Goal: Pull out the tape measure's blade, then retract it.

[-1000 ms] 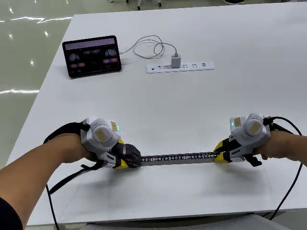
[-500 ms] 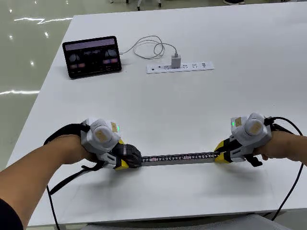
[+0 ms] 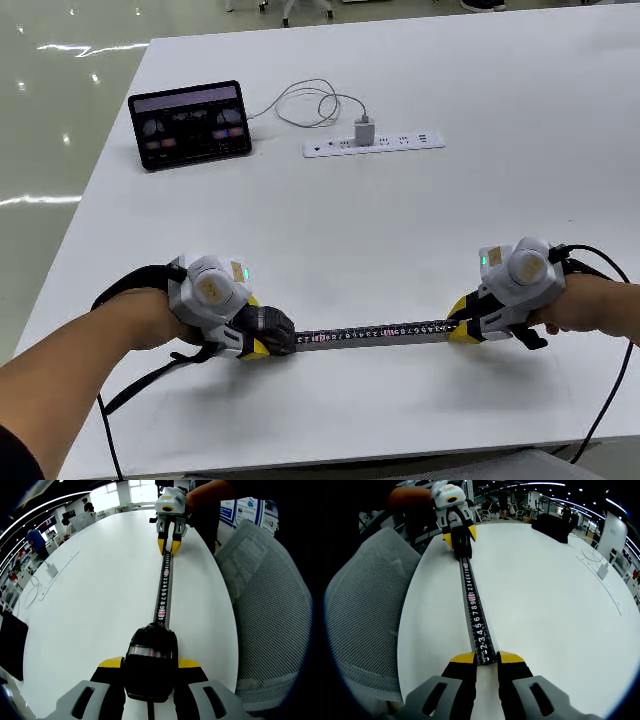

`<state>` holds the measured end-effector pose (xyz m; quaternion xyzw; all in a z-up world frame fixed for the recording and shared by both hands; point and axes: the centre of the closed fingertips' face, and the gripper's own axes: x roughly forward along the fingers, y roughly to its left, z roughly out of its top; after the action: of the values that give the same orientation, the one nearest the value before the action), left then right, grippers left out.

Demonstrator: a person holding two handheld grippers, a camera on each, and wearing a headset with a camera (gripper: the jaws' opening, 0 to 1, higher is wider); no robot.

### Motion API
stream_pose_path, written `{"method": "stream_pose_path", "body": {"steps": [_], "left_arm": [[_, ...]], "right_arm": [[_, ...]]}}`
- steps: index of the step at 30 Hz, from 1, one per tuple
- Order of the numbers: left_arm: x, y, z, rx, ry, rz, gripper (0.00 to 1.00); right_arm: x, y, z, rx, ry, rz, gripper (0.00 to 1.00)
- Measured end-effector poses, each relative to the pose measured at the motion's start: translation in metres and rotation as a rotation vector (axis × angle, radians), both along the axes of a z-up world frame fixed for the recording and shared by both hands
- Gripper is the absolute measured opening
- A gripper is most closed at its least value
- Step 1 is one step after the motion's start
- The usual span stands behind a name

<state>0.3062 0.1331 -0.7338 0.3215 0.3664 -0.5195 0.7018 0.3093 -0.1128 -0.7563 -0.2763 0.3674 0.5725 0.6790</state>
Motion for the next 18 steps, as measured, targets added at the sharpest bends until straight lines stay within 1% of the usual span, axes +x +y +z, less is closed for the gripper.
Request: {"method": "stream_pose_path", "body": {"steps": [3,5,7,18], "left_arm": [[0.0002,-0.0002,0.0000,0.003,-0.001,0.001,0.33],[0.0002,-0.0009,0.0004,0.000,-0.007,-0.014,0.34],[0.0000,-0.0009,0.0010,0.001,-0.006,-0.019,0.34],[0.0004,-0.0013,0.0009,0.014,-0.007,-0.030,0.34]], "right_arm": [[0.0000,0.0000,-0.0003,-0.003,-0.004,-0.004,0.12],[-0.0002,0.0003,-0.0003,-0.008,-0.009,-0.001,0.12],[-0.0002,0.0003,-0.0007,-0.014,-0.014,0.007,0.12],[0.0007,0.0005,-0.0019,-0.049,-0.014,0.017,0.12]]}}
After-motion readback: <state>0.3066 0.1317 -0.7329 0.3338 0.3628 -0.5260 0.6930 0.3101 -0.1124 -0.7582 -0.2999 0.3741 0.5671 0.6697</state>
